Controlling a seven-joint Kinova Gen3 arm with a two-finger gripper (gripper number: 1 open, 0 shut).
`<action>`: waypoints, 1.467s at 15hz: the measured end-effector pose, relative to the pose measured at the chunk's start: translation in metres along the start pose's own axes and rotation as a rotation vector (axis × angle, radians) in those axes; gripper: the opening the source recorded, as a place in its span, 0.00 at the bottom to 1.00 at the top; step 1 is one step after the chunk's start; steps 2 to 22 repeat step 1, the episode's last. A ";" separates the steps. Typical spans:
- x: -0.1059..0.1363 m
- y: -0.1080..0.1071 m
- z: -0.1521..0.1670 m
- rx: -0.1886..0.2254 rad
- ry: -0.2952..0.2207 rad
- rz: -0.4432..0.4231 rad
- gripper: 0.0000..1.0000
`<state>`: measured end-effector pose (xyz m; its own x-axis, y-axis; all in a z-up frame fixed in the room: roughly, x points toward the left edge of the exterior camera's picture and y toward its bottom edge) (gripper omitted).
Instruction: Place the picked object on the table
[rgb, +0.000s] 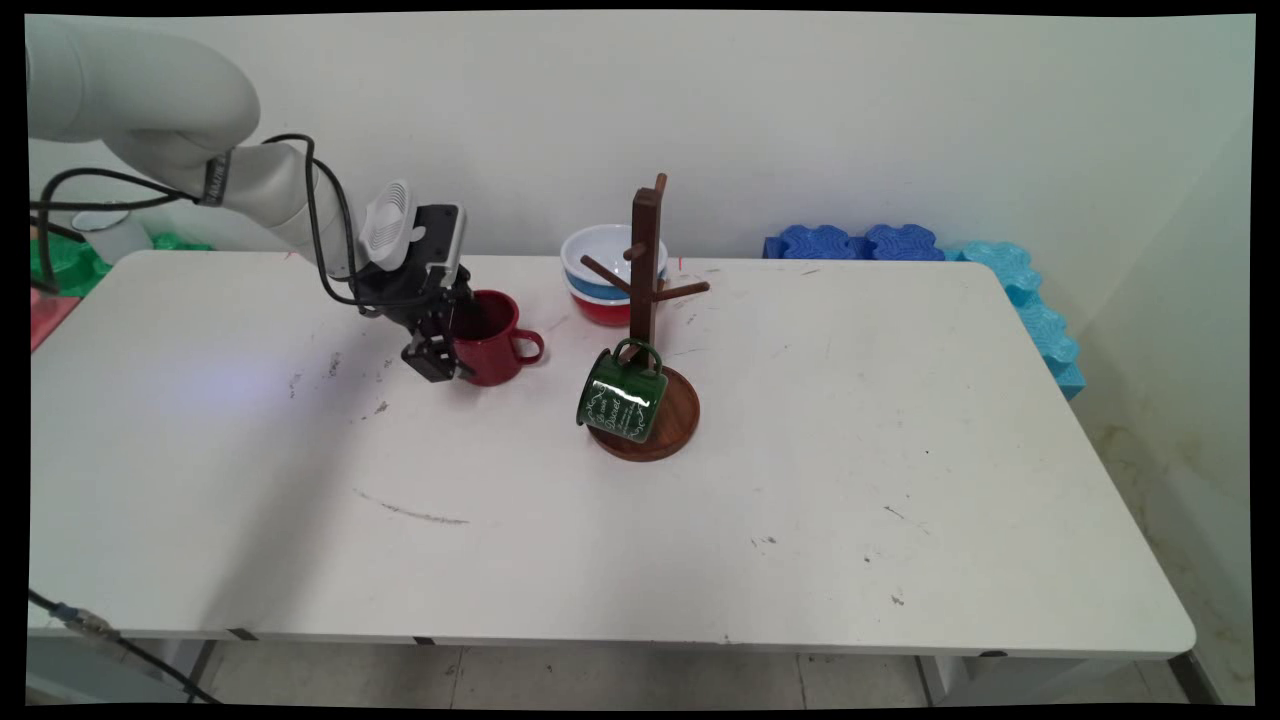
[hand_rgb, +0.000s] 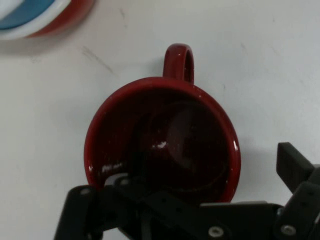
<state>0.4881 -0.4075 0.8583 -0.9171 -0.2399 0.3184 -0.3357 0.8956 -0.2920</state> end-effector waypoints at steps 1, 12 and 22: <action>0.000 0.000 0.000 0.001 0.001 0.002 1.00; 0.000 0.000 0.000 0.001 0.001 0.002 1.00; 0.000 0.000 0.000 0.001 0.001 0.002 1.00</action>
